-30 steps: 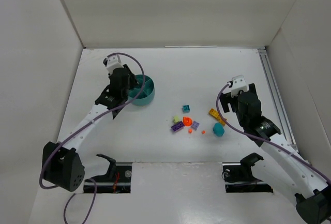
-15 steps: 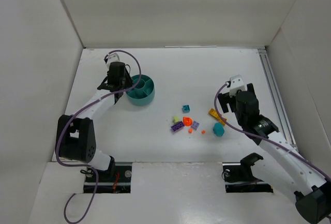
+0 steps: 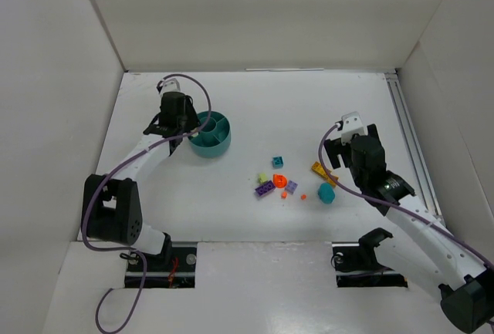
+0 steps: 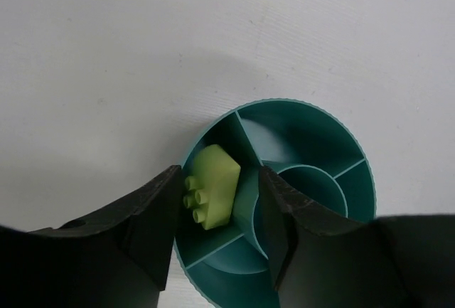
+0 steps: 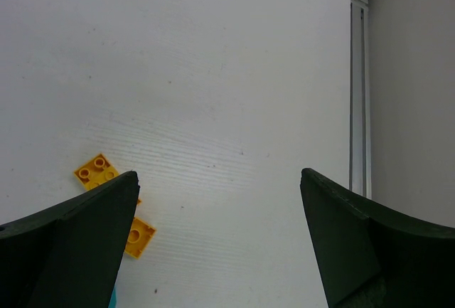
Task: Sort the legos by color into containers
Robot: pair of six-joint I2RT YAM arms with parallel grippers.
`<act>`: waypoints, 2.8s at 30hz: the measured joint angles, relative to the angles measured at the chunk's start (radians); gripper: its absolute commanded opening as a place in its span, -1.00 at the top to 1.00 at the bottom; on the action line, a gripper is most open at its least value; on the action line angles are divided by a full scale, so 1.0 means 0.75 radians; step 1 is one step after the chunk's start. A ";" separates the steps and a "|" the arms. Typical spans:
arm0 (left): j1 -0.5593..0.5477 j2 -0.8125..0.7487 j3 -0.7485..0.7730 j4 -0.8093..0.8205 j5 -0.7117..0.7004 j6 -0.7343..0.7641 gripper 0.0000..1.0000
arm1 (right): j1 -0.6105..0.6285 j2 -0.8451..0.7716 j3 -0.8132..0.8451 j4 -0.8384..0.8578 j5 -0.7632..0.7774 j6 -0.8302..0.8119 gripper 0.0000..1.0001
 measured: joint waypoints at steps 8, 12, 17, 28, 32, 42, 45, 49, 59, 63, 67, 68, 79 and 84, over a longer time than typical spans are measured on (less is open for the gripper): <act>-0.001 -0.086 -0.011 -0.025 0.046 0.013 -0.72 | 0.000 -0.001 0.000 0.000 -0.005 0.000 -0.99; -0.046 -0.303 -0.075 -0.015 0.075 0.008 -1.00 | 0.000 0.003 0.001 -0.001 -0.042 -0.001 -0.99; -0.243 -0.500 -0.109 0.030 0.141 0.009 -1.00 | 0.000 0.098 0.013 -0.031 -0.136 -0.005 -0.95; -0.635 -0.341 -0.212 0.033 0.199 -0.012 -1.00 | 0.001 0.287 0.064 -0.114 -0.362 -0.034 -0.84; -0.801 -0.212 -0.209 0.031 0.133 -0.042 -0.81 | 0.000 0.294 0.080 -0.140 -0.339 -0.016 -0.99; -0.872 0.056 -0.184 0.015 0.061 -0.097 -0.63 | -0.021 0.291 0.098 -0.213 -0.221 0.045 -0.99; -0.886 0.112 -0.161 0.025 0.058 -0.098 -0.51 | -0.040 0.277 0.098 -0.221 -0.205 0.051 -0.99; -0.896 0.218 -0.112 0.040 0.062 -0.098 -0.39 | -0.054 0.260 0.098 -0.228 -0.195 0.055 -0.99; -0.903 0.311 -0.043 0.036 0.041 -0.123 0.26 | -0.073 0.220 0.090 -0.238 -0.189 0.056 -0.99; -0.909 0.357 -0.001 0.027 0.029 -0.124 0.29 | -0.081 0.217 0.086 -0.239 -0.188 0.056 -0.99; -0.928 0.390 0.015 0.011 0.016 -0.124 0.29 | -0.081 0.217 0.086 -0.239 -0.188 0.056 -0.99; -0.932 0.395 0.015 0.005 0.015 -0.124 0.29 | -0.081 0.217 0.086 -0.239 -0.188 0.056 -0.99; -0.940 0.397 0.027 -0.051 -0.034 -0.135 0.62 | -0.097 0.217 0.066 -0.241 -0.187 0.055 -0.99; -0.940 0.379 0.027 -0.076 -0.090 -0.145 0.76 | -0.098 0.216 0.066 -0.242 -0.187 0.055 -0.99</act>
